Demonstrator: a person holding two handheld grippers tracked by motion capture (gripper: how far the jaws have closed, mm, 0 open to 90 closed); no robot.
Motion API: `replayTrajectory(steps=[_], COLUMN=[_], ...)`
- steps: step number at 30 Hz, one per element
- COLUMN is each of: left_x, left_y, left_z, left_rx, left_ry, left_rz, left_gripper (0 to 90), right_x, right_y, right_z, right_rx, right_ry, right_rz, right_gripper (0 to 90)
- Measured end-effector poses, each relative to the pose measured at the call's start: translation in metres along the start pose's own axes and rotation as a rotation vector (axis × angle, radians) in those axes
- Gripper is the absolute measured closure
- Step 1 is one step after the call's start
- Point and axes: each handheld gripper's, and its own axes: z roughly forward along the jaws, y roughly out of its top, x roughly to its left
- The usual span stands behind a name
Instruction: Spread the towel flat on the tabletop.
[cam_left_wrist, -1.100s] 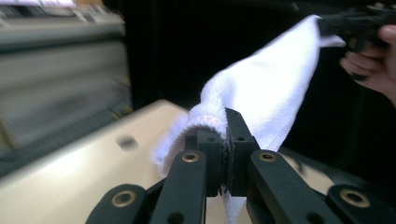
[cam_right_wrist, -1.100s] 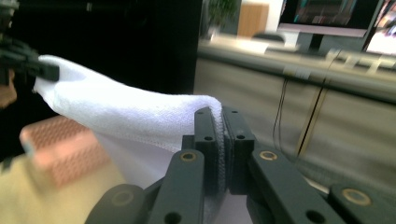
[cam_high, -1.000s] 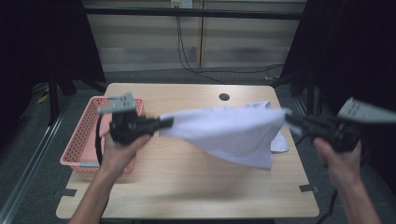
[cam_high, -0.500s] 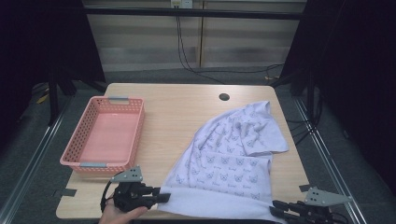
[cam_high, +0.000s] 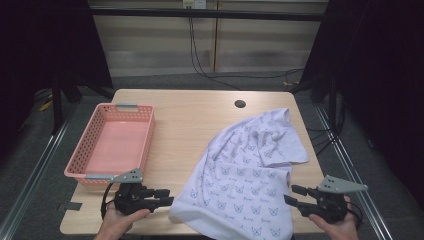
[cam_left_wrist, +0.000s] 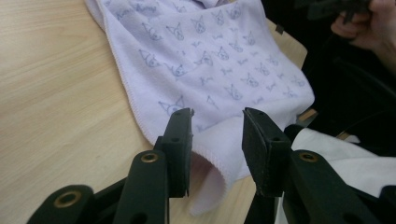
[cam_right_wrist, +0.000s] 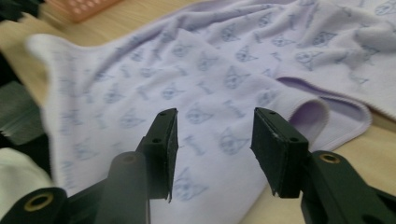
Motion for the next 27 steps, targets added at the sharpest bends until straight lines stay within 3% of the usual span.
replayTrajectory(steps=[2,5,7,10,14,15,16,19,22,27], left_x=[0.004,0.014,0.022,0.034,0.045,0.042,0.04,0.036,0.032,0.023], left_y=[0.003,0.014,0.025,0.039,0.043,0.042,0.043,0.041,0.036,0.016], left_z=[0.003,0.023,0.042,0.077,0.119,0.126,0.127,0.125,0.116,0.086], left_rx=[-0.013,0.026,0.048,0.107,0.189,0.19,0.197,0.211,0.231,0.267], left_ry=[0.005,0.041,0.03,0.035,0.064,0.051,0.065,0.128,0.149,0.149], left_rz=[-0.001,0.021,0.026,0.054,0.083,0.119,0.14,0.193,0.209,0.191], left_gripper=[63.0,63.5,63.3,62.7,61.7,60.1,60.5,75.3,86.9,88.0], right_x=[-0.008,-0.025,-0.036,-0.05,-0.062,-0.06,-0.057,-0.049,-0.046,-0.034], right_y=[0.004,0.011,0.017,0.022,0.016,0.012,0.008,0.002,-0.003,-0.009], right_z=[0.012,0.031,0.041,0.056,0.076,0.078,0.078,0.072,0.068,0.062], right_rx=[0.017,0.024,0.02,0.055,0.115,0.135,0.147,0.159,0.168,0.186], right_ry=[-0.018,-0.067,-0.09,-0.118,-0.064,-0.039,-0.036,-0.012,-0.004,0.025], right_rz=[-0.014,-0.012,0.004,-0.016,0.032,0.03,0.009,-0.005,-0.003,-0.026], right_gripper=[51.0,50.8,49.5,48.0,51.2,56.5,67.0,78.3,83.0,84.5])
